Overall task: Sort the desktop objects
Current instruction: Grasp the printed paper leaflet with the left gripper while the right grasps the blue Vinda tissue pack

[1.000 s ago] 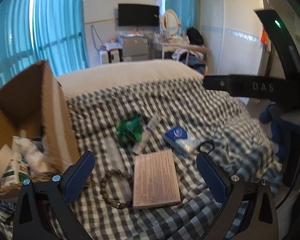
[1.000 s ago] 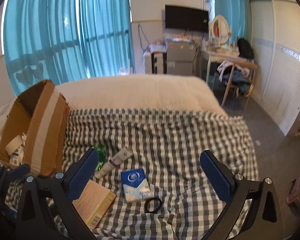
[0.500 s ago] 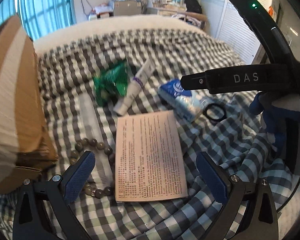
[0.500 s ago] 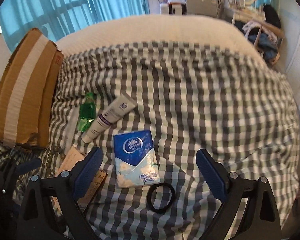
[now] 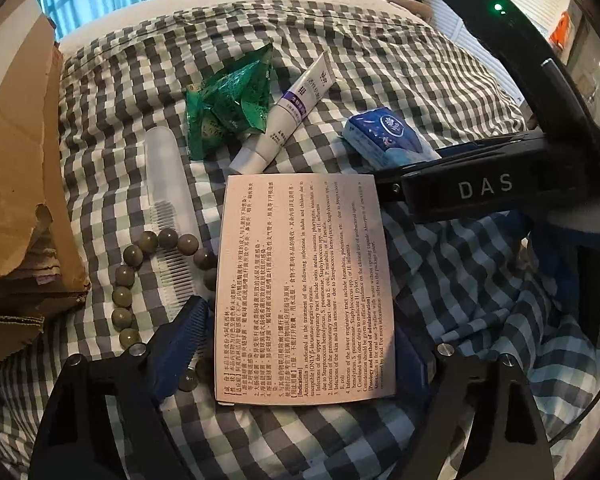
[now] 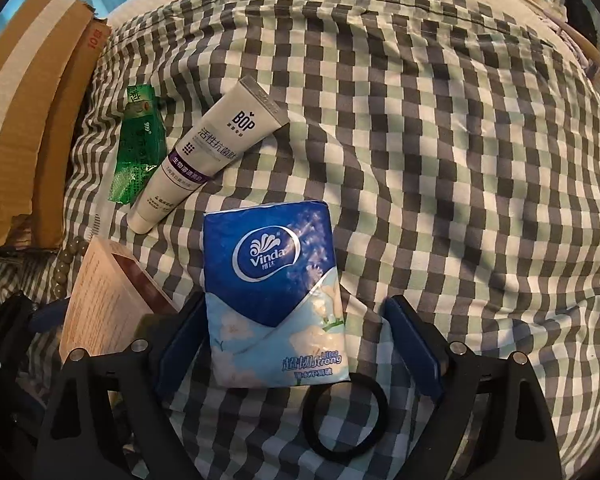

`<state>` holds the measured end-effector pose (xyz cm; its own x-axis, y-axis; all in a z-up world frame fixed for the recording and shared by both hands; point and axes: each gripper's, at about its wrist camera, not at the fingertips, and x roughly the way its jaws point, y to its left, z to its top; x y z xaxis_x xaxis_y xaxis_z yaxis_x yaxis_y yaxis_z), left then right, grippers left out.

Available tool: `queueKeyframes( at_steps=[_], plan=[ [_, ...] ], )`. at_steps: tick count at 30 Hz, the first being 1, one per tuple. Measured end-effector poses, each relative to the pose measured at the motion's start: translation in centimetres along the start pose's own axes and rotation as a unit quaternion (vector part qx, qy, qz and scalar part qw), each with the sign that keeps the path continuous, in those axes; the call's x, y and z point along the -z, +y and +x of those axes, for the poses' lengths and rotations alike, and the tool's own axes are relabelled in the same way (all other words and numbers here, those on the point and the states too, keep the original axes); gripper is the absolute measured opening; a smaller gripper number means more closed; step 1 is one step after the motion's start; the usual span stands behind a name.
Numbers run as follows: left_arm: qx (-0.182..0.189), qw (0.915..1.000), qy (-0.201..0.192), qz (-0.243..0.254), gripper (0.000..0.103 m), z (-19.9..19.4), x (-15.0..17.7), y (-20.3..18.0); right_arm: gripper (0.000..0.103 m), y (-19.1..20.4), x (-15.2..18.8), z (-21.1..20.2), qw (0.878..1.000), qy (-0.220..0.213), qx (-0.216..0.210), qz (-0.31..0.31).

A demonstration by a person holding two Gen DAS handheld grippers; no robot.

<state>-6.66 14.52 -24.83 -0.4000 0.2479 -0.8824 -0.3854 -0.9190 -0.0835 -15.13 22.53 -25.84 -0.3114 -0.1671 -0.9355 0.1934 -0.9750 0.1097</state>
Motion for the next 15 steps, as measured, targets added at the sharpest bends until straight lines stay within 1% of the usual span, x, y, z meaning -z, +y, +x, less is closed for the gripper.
queueKeyframes(
  at_steps=[1, 3, 4, 5, 6, 7, 11, 14, 15],
  plan=[
    [0.000, 1.0000, -0.001, 0.000, 0.086, 0.0, 0.0, 0.0, 0.087, 0.0, 0.0, 0.0, 1.000, 0.000, -0.001, 0.000],
    [0.000, 1.0000, -0.003, 0.001, 0.086, -0.3, 0.1, -0.1, 0.078, 0.0, 0.1, -0.2, 1.000, -0.003, -0.006, 0.000],
    [-0.002, 1.0000, -0.007, 0.003, 0.085, -0.6, 0.2, -0.1, 0.071, 0.0, 0.1, -0.4, 1.000, -0.006, -0.006, 0.000],
    [-0.003, 0.9999, -0.014, 0.006, 0.079, -1.1, 0.2, -0.2, 0.065, -0.1, 0.2, -0.7, 1.000, -0.011, -0.004, 0.002],
    [-0.005, 0.9997, -0.021, 0.012, 0.076, -1.7, 0.2, -0.4, 0.062, -0.1, 0.2, -0.9, 1.000, -0.014, -0.003, 0.002],
    [-0.013, 0.9994, -0.026, 0.018, 0.076, -2.1, 0.3, -0.7, 0.053, -0.3, 0.3, -1.3, 1.000, -0.021, 0.000, 0.006],
    [-0.014, 0.9991, -0.032, 0.025, 0.076, -2.8, 0.6, -0.7, 0.051, -0.8, 0.5, -2.3, 0.999, -0.036, 0.001, 0.016],
    [-0.016, 0.9986, -0.045, 0.023, 0.075, -3.7, 0.3, -0.8, 0.051, -0.4, 0.7, -3.7, 0.998, -0.060, 0.008, 0.017],
    [-0.016, 0.9984, -0.049, 0.023, 0.075, -4.0, 0.2, -0.3, 0.051, 0.1, 1.0, -4.3, 0.997, -0.069, 0.011, 0.020]
  ],
)
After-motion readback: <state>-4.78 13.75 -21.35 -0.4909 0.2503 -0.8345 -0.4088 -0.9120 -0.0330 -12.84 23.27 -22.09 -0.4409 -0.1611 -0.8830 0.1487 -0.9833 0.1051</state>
